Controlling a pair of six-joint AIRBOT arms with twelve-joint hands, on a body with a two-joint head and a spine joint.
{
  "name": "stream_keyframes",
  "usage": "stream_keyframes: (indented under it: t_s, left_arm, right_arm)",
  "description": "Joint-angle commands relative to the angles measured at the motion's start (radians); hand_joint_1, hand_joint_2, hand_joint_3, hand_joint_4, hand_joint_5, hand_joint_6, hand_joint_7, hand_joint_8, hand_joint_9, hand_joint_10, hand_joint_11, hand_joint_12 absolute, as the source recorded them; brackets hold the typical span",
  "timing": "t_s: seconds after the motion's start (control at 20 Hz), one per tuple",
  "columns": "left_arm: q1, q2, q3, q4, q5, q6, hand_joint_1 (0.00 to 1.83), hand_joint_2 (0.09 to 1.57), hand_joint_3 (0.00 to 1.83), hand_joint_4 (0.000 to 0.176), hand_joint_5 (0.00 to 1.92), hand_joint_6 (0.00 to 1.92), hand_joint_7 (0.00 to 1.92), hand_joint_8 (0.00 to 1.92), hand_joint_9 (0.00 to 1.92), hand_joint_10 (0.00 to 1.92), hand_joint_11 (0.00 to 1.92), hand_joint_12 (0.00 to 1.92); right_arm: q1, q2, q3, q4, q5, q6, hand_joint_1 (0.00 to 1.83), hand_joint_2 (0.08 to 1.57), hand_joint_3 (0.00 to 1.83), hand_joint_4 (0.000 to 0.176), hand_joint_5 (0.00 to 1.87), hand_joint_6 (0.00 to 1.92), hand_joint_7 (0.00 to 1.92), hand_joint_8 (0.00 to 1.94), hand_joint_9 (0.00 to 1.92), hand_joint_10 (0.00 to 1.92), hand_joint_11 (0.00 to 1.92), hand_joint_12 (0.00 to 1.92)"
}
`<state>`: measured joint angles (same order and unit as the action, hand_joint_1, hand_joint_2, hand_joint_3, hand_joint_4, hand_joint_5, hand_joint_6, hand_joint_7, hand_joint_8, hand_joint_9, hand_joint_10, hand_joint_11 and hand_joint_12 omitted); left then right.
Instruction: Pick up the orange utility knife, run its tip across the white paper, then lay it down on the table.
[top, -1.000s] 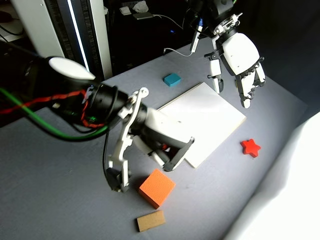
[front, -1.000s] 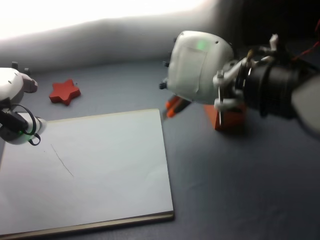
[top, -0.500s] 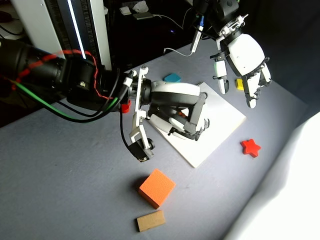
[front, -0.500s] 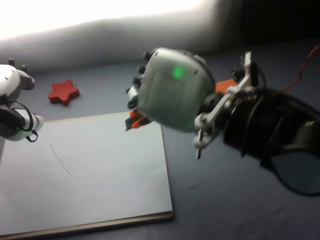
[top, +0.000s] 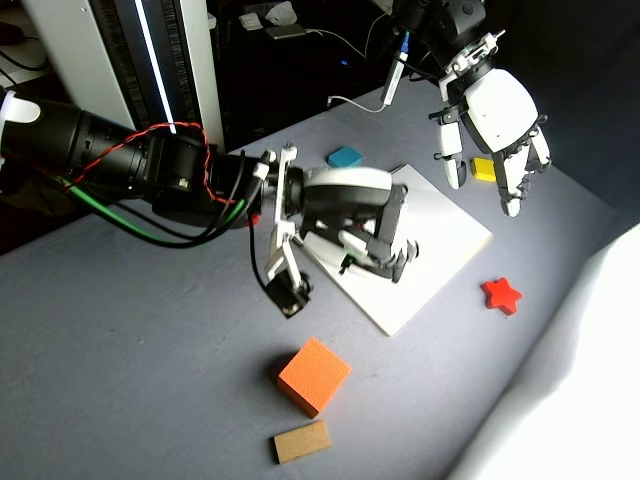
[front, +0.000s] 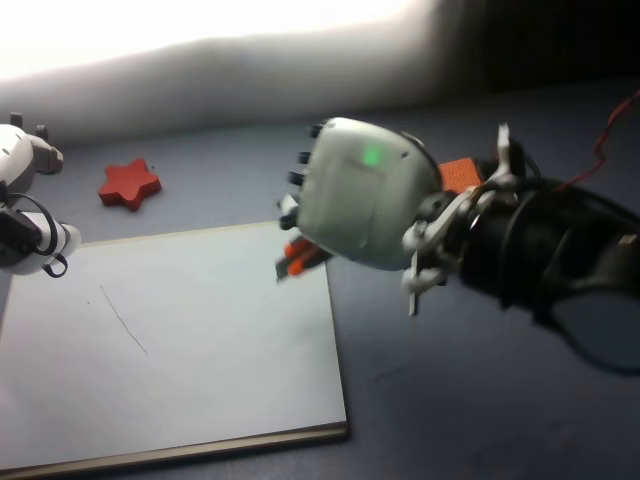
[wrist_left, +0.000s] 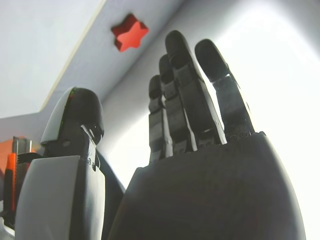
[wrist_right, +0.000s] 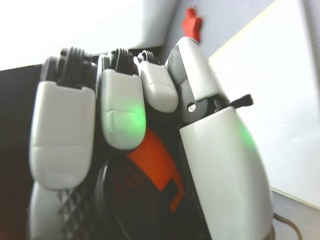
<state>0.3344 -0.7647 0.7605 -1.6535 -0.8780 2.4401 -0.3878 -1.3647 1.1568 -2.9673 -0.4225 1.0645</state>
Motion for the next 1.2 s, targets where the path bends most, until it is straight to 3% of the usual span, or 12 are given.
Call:
stream_keyframes:
  t_s: [0.0, 0.2, 0.3, 0.35, 0.4, 0.55, 0.8, 0.9, 1.0, 1.05, 1.1, 1.15]
  left_arm:
    - [-0.003, 0.008, 0.008, 0.073, -0.036, 0.004, 0.63, 1.32, 0.01, 0.007, 0.34, 0.00, 0.52, 0.00, 0.69, 0.07, 0.13, 1.52]
    - [-0.002, 0.008, 0.008, 0.073, -0.036, 0.004, 0.64, 1.30, 0.00, 0.011, 0.36, 0.01, 0.54, 0.01, 0.71, 0.09, 0.17, 1.50]
    - [-0.002, 0.009, 0.009, 0.073, -0.036, 0.004, 0.63, 1.31, 0.01, 0.005, 0.34, 0.01, 0.52, 0.00, 0.69, 0.09, 0.15, 1.50]
    - [-0.002, 0.009, 0.009, 0.073, -0.036, 0.004, 0.64, 1.31, 0.00, 0.007, 0.35, 0.01, 0.52, 0.00, 0.69, 0.09, 0.15, 1.50]
    - [-0.002, 0.009, 0.009, 0.073, -0.036, 0.004, 0.64, 1.31, 0.01, 0.008, 0.34, 0.00, 0.51, 0.00, 0.68, 0.09, 0.14, 1.49]
    - [-0.002, 0.009, 0.009, 0.073, -0.036, 0.002, 0.64, 1.31, 0.00, 0.013, 0.32, 0.00, 0.51, 0.00, 0.67, 0.10, 0.13, 1.50]
    - [-0.003, 0.010, 0.013, 0.073, -0.036, 0.001, 0.62, 1.31, 0.00, 0.008, 0.32, 0.00, 0.52, 0.00, 0.66, 0.13, 0.14, 1.50]
    - [-0.003, 0.010, 0.014, 0.073, -0.036, 0.001, 0.60, 1.32, 0.01, 0.014, 0.31, 0.00, 0.51, 0.00, 0.66, 0.15, 0.16, 1.52]
    - [-0.003, 0.010, 0.014, 0.073, -0.036, 0.001, 0.62, 1.32, 0.01, 0.006, 0.34, 0.01, 0.51, 0.00, 0.65, 0.18, 0.16, 1.52]
    - [-0.003, 0.010, 0.014, 0.073, -0.036, 0.001, 0.64, 1.31, 0.00, 0.007, 0.34, 0.01, 0.52, 0.00, 0.65, 0.19, 0.15, 1.51]
    - [-0.003, 0.010, 0.015, 0.073, -0.036, 0.001, 0.65, 1.31, 0.00, 0.006, 0.35, 0.01, 0.53, 0.01, 0.65, 0.20, 0.16, 1.49]
    - [-0.003, 0.010, 0.015, 0.073, -0.035, 0.001, 0.65, 1.31, 0.00, 0.008, 0.35, 0.01, 0.53, 0.00, 0.65, 0.21, 0.17, 1.47]
  right_arm:
    - [0.026, 0.013, 0.004, -0.045, -0.065, 0.052, 1.51, 1.37, 0.00, 0.176, 1.35, 1.92, 1.62, 1.94, 1.73, 1.92, 1.77, 1.92]
    - [0.088, 0.034, 0.031, -0.045, 0.048, 0.295, 1.49, 1.37, 0.00, 0.176, 1.30, 1.92, 1.63, 1.94, 1.73, 1.92, 1.76, 1.92]
    - [0.108, 0.036, 0.030, -0.045, 0.048, 0.313, 1.49, 1.36, 0.00, 0.176, 1.31, 1.92, 1.63, 1.94, 1.73, 1.92, 1.77, 1.92]
    - [0.111, 0.036, 0.028, -0.045, 0.026, 0.276, 1.50, 1.36, 0.00, 0.176, 1.34, 1.92, 1.63, 1.94, 1.73, 1.92, 1.77, 1.92]
    - [0.109, 0.036, 0.021, -0.045, -0.004, 0.169, 1.51, 1.36, 0.00, 0.176, 1.35, 1.92, 1.63, 1.94, 1.73, 1.92, 1.77, 1.92]
    - [0.083, 0.036, -0.006, -0.045, -0.104, -0.256, 1.49, 1.36, 0.00, 0.176, 1.29, 1.92, 1.63, 1.94, 1.73, 1.92, 1.78, 1.92]
    - [0.110, 0.044, -0.014, -0.045, -0.111, -0.381, 1.47, 1.37, 0.00, 0.176, 1.26, 1.92, 1.62, 1.94, 1.73, 1.92, 1.78, 1.92]
    - [0.131, 0.065, -0.036, -0.045, -0.077, -0.235, 1.47, 1.38, 0.00, 0.176, 1.26, 1.92, 1.63, 1.94, 1.74, 1.92, 1.79, 1.92]
    - [0.172, 0.093, -0.049, -0.045, 0.078, 0.009, 1.47, 1.37, 0.00, 0.176, 1.29, 1.92, 1.63, 1.94, 1.73, 1.92, 1.77, 1.92]
    - [0.182, 0.098, -0.049, -0.045, 0.121, 0.073, 1.47, 1.36, 0.00, 0.176, 1.32, 1.92, 1.64, 1.94, 1.74, 1.92, 1.78, 1.92]
    - [0.198, 0.101, -0.046, -0.045, 0.180, 0.172, 1.10, 1.45, 0.00, 0.000, 0.70, 1.78, 1.63, 1.94, 1.74, 1.92, 1.77, 1.92]
    - [0.215, 0.103, -0.040, -0.045, 0.225, 0.277, 1.37, 1.39, 0.00, 0.000, 1.05, 1.89, 1.62, 1.94, 1.74, 1.92, 1.78, 1.92]
